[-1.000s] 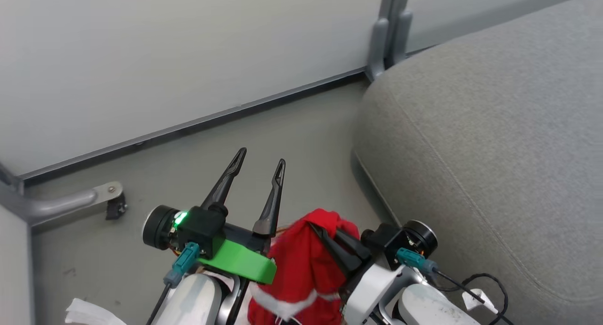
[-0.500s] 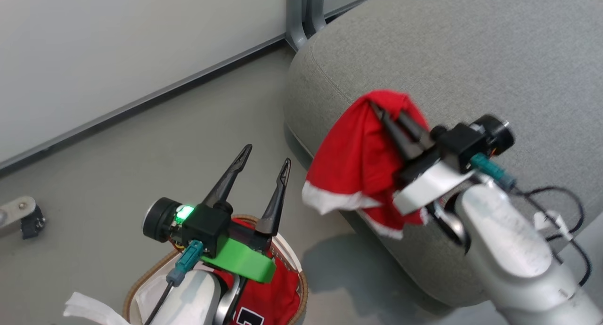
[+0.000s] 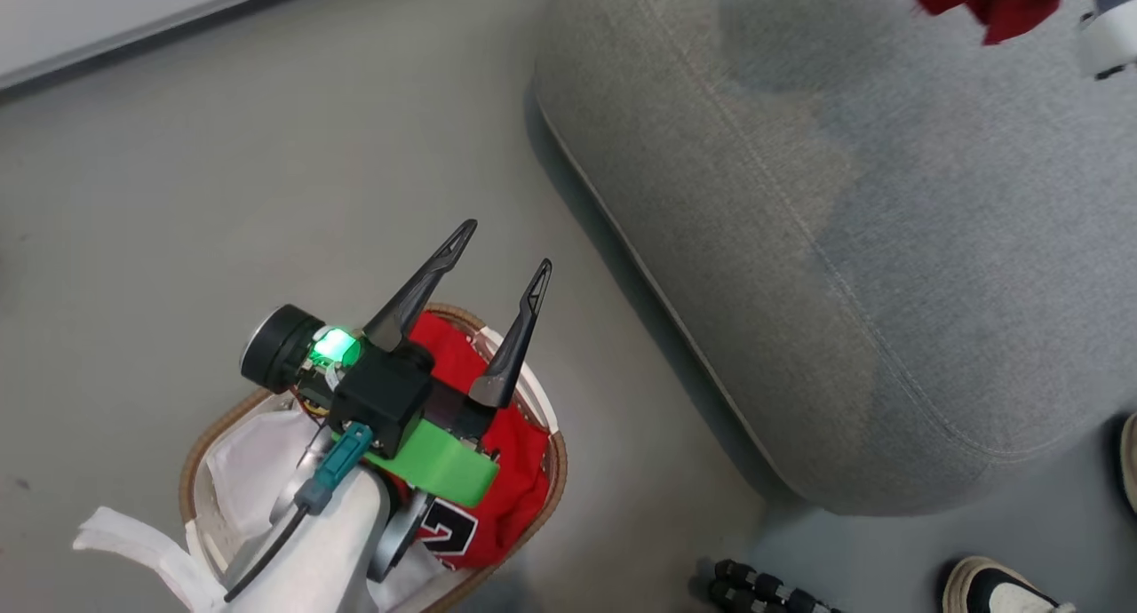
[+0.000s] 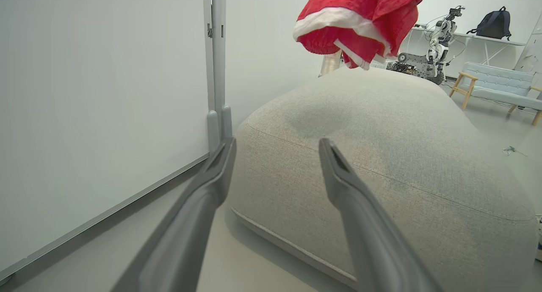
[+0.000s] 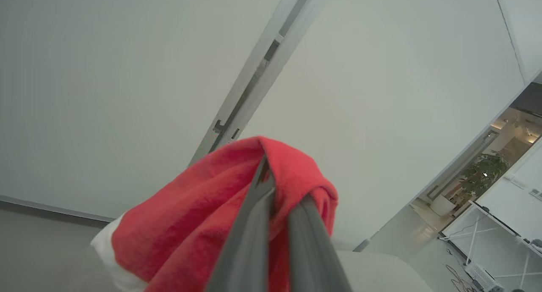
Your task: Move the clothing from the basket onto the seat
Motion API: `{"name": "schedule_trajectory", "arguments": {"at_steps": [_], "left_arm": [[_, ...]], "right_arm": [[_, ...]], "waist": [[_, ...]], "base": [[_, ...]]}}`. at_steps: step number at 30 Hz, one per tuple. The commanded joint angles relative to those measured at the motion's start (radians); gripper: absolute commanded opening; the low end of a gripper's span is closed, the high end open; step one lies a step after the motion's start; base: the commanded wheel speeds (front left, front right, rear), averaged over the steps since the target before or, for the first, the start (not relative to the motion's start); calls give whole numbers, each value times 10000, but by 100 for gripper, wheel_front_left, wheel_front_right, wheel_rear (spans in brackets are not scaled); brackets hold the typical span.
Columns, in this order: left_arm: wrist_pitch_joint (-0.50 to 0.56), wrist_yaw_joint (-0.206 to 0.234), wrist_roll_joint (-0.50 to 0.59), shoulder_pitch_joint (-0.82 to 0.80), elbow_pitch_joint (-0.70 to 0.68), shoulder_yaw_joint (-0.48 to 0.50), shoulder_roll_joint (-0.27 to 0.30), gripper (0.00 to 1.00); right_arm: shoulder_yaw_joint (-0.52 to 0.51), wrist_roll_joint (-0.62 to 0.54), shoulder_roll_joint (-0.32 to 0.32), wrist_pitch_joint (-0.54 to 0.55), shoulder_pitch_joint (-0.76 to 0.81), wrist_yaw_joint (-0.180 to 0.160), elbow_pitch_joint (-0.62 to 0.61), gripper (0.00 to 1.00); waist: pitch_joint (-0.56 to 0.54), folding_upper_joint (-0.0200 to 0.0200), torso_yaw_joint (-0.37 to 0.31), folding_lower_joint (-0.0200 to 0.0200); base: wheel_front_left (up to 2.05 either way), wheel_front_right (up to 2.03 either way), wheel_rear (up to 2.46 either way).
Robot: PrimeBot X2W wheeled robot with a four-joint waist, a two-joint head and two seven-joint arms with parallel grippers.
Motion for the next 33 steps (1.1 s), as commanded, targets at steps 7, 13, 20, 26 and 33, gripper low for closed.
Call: {"name": "schedule_trajectory", "arguments": {"at_steps": [7,13,20,26,33], "left_arm": [[5,-28,-194,-834,-222,-209,359,100],[5,-28,-121,-1204,-305,-480,477,100],[5,-29,-220,-1219,-150,-578,410,100],[5,-29,-222,-913,-25,-521,235,100],[5,-29,-261,-538,163,-440,-74,100]], "right_arm": [[-1492,-650,-273,-14,-1244,-14,1749,0],[-3358,-1554,138,-14,-1256,-14,2905,0],[-4913,-2308,910,-14,-349,-14,3176,100],[-4922,-2090,1502,-13,851,-14,2383,100],[-4167,-1516,1967,-14,2304,-14,867,100]], "waist": [[2237,-1,1221,-1],[2754,-1,1480,-1],[2604,-1,1550,-1],[1881,-1,1422,-1],[794,-1,1281,-1]], "base": [[0,0,0],[0,0,0],[0,0,0],[0,0,0],[0,0,0]]}}
